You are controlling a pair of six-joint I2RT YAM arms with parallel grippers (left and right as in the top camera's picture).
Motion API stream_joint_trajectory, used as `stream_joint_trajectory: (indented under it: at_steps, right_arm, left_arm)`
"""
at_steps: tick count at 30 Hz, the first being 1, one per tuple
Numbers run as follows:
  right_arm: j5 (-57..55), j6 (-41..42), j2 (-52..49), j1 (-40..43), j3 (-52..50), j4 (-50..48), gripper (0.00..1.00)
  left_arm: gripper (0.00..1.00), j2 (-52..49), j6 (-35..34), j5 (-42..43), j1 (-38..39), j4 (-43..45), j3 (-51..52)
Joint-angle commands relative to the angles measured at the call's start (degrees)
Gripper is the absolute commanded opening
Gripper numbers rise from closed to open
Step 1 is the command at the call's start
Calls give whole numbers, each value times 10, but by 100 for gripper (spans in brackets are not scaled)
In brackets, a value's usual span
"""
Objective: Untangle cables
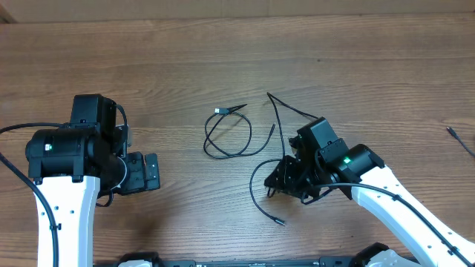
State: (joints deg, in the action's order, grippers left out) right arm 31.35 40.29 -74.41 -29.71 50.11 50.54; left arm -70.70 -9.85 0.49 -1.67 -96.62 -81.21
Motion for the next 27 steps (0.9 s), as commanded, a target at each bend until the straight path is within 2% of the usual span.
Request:
stream_joint_trajectory:
  at_steps: [1, 4, 7, 11, 13, 17, 21, 27]
  right_arm:
    - [12, -78, 7, -1, 0, 14, 38]
    - [-72, -69, 7, -1, 0, 45, 38]
    - [-208, 9, 7, 9, 0, 89, 39]
    - [-362, 88, 7, 34, 0, 120, 48]
    - [-376, 91, 7, 46, 0, 116, 50]
    - [-392, 87, 7, 60, 0, 101, 62]
    - [-430, 57, 7, 72, 0, 47, 70]
    - [-433, 31, -26, 110, 0, -33, 75]
  left_arm:
    - [100, -2, 13, 6, -4, 0, -7]
    - [100, -2, 13, 6, -4, 0, -7]
    - [100, -2, 13, 6, -4, 0, -7]
    - [100, -2, 13, 6, -4, 0, -7]
    - [100, -3, 13, 6, -4, 0, -7]
    - [99, -3, 13, 6, -4, 0, -7]
    - [100, -3, 13, 6, -4, 0, -7]
    - [100, -3, 13, 6, -4, 0, -7]
